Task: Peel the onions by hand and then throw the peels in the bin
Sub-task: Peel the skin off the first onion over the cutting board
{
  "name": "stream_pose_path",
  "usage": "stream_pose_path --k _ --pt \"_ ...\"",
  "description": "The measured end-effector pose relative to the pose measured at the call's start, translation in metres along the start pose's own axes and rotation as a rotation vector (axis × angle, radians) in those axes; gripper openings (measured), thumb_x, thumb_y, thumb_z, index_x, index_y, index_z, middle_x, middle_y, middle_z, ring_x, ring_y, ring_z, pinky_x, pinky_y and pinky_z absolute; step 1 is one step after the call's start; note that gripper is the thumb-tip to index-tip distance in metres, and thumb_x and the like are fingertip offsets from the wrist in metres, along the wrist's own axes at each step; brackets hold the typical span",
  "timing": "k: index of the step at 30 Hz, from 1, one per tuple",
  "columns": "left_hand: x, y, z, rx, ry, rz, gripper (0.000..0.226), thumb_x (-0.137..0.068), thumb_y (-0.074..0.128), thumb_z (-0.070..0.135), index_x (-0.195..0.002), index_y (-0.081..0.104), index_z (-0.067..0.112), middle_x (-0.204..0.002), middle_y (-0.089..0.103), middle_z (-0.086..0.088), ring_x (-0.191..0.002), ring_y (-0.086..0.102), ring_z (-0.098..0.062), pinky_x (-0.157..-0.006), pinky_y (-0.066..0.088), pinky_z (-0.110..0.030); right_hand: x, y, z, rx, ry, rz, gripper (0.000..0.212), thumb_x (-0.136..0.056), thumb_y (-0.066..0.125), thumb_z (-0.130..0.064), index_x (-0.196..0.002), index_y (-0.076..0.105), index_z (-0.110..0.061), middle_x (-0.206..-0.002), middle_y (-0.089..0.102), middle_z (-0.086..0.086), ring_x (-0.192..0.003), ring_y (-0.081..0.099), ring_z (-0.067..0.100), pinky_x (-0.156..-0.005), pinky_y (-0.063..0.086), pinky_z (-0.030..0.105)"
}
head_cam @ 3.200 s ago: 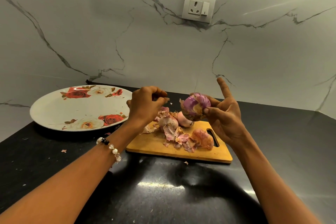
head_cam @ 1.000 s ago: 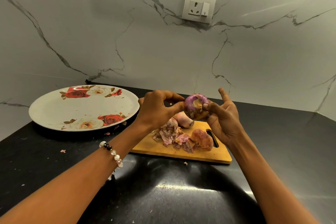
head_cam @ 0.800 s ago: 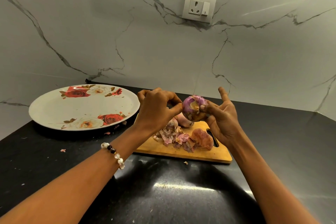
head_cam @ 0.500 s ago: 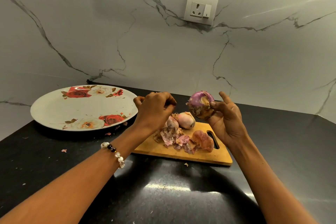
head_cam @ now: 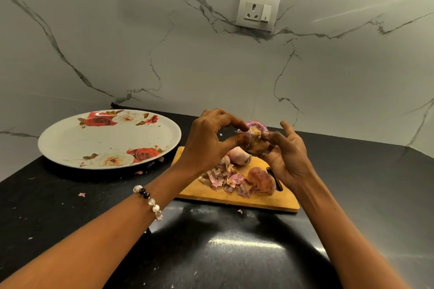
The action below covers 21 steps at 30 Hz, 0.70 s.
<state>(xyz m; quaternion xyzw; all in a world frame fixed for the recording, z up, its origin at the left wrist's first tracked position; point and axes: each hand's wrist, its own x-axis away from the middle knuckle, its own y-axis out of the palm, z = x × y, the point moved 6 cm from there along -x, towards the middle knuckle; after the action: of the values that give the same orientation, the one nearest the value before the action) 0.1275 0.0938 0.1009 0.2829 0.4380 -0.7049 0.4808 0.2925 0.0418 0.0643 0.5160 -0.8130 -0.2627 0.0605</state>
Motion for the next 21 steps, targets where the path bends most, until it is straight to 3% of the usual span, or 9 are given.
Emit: stream_pose_path --k 5,8,10,14,18,21 --pt "0.004 0.008 -0.006 -0.101 0.017 0.011 0.022 -0.073 0.077 0.033 -0.09 0.074 0.02 -0.091 0.064 0.002 -0.091 0.054 -0.016 -0.07 0.051 -0.049 0.001 0.004 0.004 0.063 0.003 -0.021 0.111 -0.069 0.07 0.007 -0.155 0.007 -0.023 -0.143 0.036 0.034 -0.111 0.061 0.044 -0.086 0.053 0.058" --pt "0.005 0.01 -0.009 -0.176 0.021 0.027 0.02 -0.073 0.073 0.034 -0.086 0.074 0.02 -0.089 0.064 0.001 -0.09 0.052 -0.016 -0.067 0.05 -0.053 0.002 0.006 0.004 0.115 -0.016 -0.015 0.115 -0.065 0.07 0.002 -0.156 0.005 -0.022 -0.113 0.062 0.028 -0.109 0.063 0.041 -0.093 0.048 0.063" --pt "0.006 0.011 -0.007 -0.209 0.039 0.035 0.018 -0.073 0.076 0.031 -0.084 0.074 0.018 -0.088 0.064 0.0 -0.09 0.053 -0.018 -0.067 0.049 -0.05 0.003 0.006 0.005 0.139 -0.034 -0.014 0.109 -0.074 0.067 0.009 -0.156 0.003 -0.023 -0.088 0.07 0.02 -0.101 0.066 0.039 -0.095 0.046 0.064" --pt "0.007 0.013 -0.001 -0.34 0.082 0.043 0.016 -0.073 0.075 0.029 -0.082 0.073 0.015 -0.093 0.065 -0.004 -0.095 0.055 -0.024 -0.073 0.033 -0.036 0.002 0.004 0.006 0.129 -0.036 0.009 0.105 -0.08 0.064 0.012 -0.156 0.001 -0.023 -0.088 0.07 0.02 -0.085 0.071 0.029 -0.096 0.046 0.063" --pt "0.007 0.015 0.005 -0.389 0.089 0.036 0.018 -0.075 0.068 0.03 -0.082 0.073 0.014 -0.102 0.063 -0.007 -0.104 0.051 -0.025 -0.079 0.03 -0.036 0.002 0.003 0.007 0.115 -0.03 0.027 0.102 -0.083 0.063 0.014 -0.156 0.001 -0.022 -0.071 0.072 0.013 -0.086 0.071 0.029 -0.095 0.048 0.06" --pt "0.006 0.017 0.006 -0.418 0.099 0.01 0.014 -0.076 0.069 0.028 -0.082 0.072 0.015 -0.113 0.059 -0.008 -0.112 0.038 -0.021 -0.084 0.027 -0.038 0.004 0.004 0.006 0.121 -0.02 0.047 0.102 -0.083 0.062 0.015 -0.156 0.001 -0.021 -0.065 0.071 0.012 -0.087 0.07 0.031 -0.097 0.046 0.062"
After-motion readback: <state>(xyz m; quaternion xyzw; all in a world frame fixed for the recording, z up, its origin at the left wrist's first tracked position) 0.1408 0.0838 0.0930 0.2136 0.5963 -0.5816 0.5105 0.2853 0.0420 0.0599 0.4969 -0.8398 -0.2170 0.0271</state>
